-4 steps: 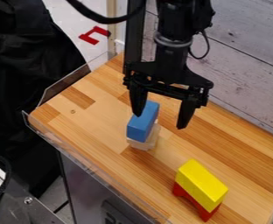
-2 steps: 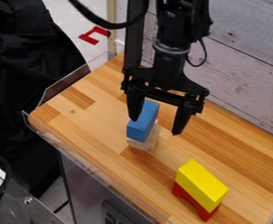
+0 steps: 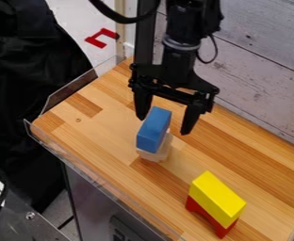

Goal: Put the blue rectangle to the yellow rectangle

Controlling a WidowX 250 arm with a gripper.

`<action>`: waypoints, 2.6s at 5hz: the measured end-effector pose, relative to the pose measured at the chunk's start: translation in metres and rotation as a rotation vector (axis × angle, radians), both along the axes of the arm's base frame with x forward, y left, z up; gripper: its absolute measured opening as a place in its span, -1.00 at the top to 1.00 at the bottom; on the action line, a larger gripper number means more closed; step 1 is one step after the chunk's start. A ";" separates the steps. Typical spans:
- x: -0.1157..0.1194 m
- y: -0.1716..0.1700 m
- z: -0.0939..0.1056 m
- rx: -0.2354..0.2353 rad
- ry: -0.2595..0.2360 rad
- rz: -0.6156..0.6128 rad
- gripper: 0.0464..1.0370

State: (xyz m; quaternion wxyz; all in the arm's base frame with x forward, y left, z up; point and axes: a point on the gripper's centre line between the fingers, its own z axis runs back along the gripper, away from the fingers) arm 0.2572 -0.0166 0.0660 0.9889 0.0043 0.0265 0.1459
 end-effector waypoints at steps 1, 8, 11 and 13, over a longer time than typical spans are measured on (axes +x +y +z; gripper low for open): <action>0.001 0.009 -0.008 -0.012 0.023 -0.015 -0.93; -0.003 0.019 -0.033 -0.092 0.089 0.004 -0.93; -0.004 0.020 -0.046 -0.117 0.121 0.037 -0.31; -0.008 0.022 -0.040 -0.101 0.105 0.066 -0.02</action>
